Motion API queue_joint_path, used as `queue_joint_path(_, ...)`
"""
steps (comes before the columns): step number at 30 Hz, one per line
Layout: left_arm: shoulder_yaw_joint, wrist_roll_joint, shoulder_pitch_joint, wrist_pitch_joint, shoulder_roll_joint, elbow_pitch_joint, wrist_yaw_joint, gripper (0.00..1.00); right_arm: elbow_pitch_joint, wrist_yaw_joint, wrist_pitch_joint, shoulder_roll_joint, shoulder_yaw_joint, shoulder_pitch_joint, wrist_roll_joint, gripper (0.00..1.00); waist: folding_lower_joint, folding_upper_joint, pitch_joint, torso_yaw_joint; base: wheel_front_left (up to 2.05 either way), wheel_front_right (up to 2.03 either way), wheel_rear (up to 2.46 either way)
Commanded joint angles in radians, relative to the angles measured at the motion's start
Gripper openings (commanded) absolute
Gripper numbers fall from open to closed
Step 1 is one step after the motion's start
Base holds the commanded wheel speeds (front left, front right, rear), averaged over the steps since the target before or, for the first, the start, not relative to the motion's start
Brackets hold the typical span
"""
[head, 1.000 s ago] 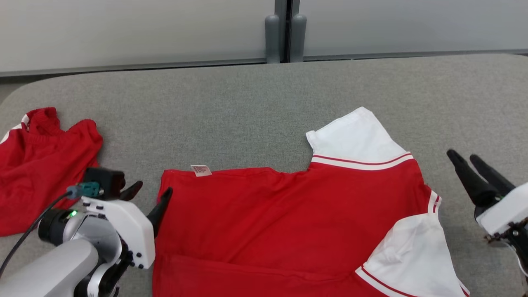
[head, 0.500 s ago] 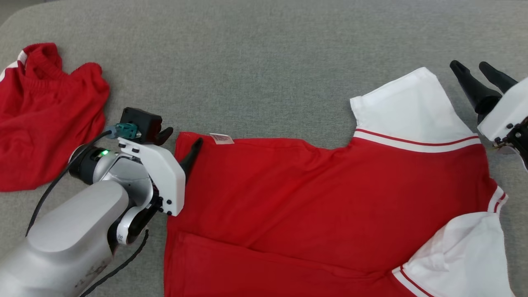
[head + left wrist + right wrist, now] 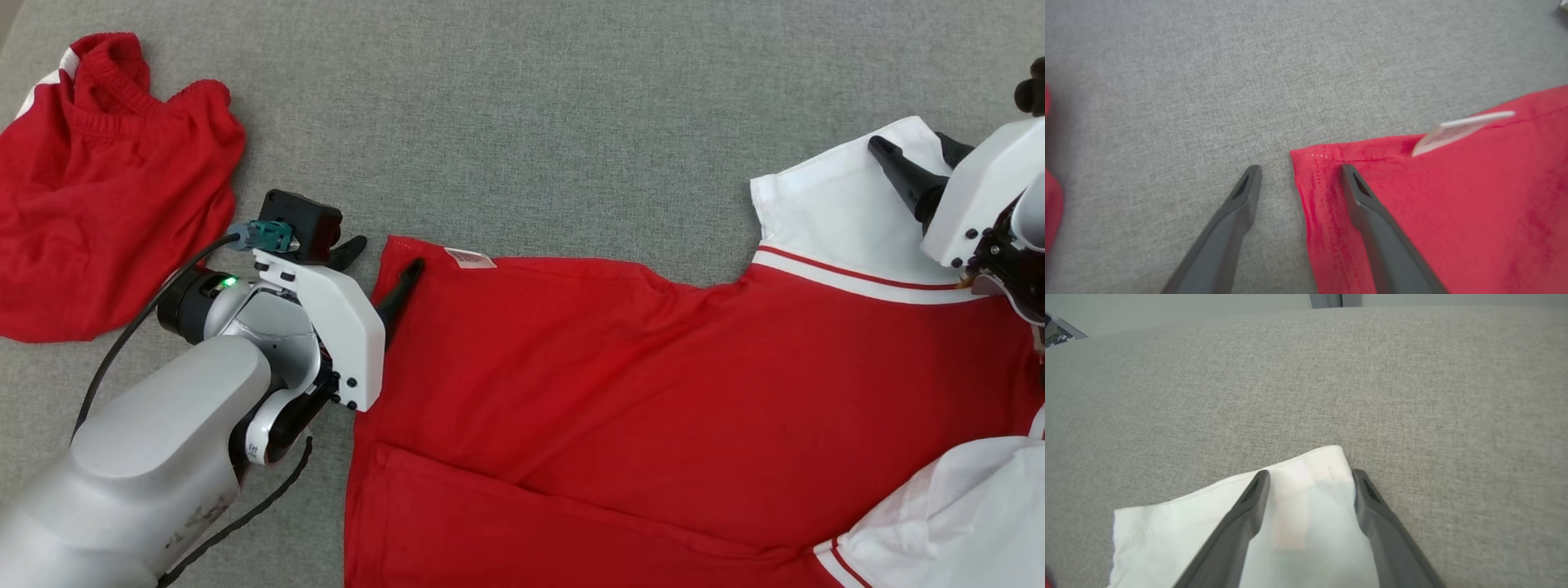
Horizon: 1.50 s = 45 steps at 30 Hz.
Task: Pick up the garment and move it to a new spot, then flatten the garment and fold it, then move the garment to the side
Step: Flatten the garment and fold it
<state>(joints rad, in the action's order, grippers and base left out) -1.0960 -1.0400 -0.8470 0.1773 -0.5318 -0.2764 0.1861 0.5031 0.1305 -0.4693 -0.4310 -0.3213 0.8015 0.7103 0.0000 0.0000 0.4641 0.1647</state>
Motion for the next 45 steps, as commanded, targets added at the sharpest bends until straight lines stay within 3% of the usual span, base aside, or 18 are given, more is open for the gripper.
queue_joint_path(1, -0.010, -0.006, 0.000, 0.012, 0.000, -0.007, -0.003, 1.00, 0.011, 0.001, -0.008, -0.005, -0.012, 0.012, 0.002, 1.00, 0.0000, 0.0000, -0.001, 0.000, 0.00, 0.00, 0.00)
queue_joint_path(5, -0.012, -0.017, 0.007, 0.021, -0.001, -0.006, -0.013, 0.98, 0.036, 0.001, -0.005, -0.002, -0.043, 0.023, 0.015, 1.00, 0.0000, 0.0000, -0.004, -0.002, 0.00, 0.00, 0.00)
queue_joint_path(6, -0.012, -0.020, 0.008, 0.023, -0.001, -0.008, -0.016, 0.91, 0.042, 0.001, -0.001, -0.005, -0.051, 0.027, 0.015, 0.85, 0.0000, 0.0000, -0.004, -0.002, 0.00, 0.00, 0.00)
queue_joint_path(7, -0.014, -0.021, 0.008, 0.027, -0.001, -0.009, -0.018, 0.81, 0.048, 0.001, 0.005, -0.009, -0.060, 0.033, 0.007, 0.59, 0.0000, 0.0000, -0.004, -0.003, 0.00, 0.00, 0.00)
queue_joint_path(8, -0.016, -0.022, 0.007, 0.031, -0.001, -0.011, -0.022, 0.68, 0.053, 0.001, 0.014, -0.011, -0.066, 0.041, 0.002, 0.40, 0.0000, 0.0000, -0.003, -0.003, 0.00, 0.00, 0.00)
queue_joint_path(9, -0.017, -0.026, 0.007, 0.034, 0.000, -0.010, -0.023, 0.49, 0.057, 0.001, 0.021, -0.011, -0.071, 0.047, 0.003, 0.27, 0.0000, 0.0000, -0.001, -0.004, 0.00, 0.00, 0.00)
queue_joint_path(10, -0.017, -0.028, 0.006, 0.035, 0.001, -0.010, -0.026, 0.40, 0.059, 0.001, 0.031, -0.010, -0.077, 0.053, 0.004, 0.10, 0.0000, 0.0000, 0.000, -0.004, 0.00, 0.00, 0.00)
queue_joint_path(11, -0.018, -0.026, 0.004, 0.033, 0.001, -0.009, -0.026, 0.23, 0.061, 0.001, 0.043, -0.010, -0.082, 0.060, 0.005, 0.00, 0.0000, 0.0000, 0.002, -0.005, 0.00, 0.00, 0.00)
queue_joint_path(12, -0.015, -0.023, 0.002, 0.024, 0.001, -0.010, -0.025, 0.00, 0.064, 0.001, 0.057, -0.011, -0.085, 0.066, 0.007, 0.00, 0.0000, 0.0000, 0.002, -0.005, 0.00, 0.00, 0.00)
queue_joint_path(32, 0.010, -0.056, 0.086, -0.010, -0.070, -0.044, 0.004, 0.00, 0.159, 0.001, 0.261, -0.024, -0.159, 0.033, 0.093, 0.00, 0.0000, 0.0000, -0.141, -0.068, 0.00, 0.00, 0.00)
queue_joint_path(45, -0.032, -0.146, 0.093, 0.185, -0.119, -0.037, -0.087, 0.00, 0.087, 0.000, 0.150, -0.075, -0.286, -0.052, 0.223, 0.00, 0.0000, 0.0000, -0.310, -0.109, 0.00, 0.00, 0.00)
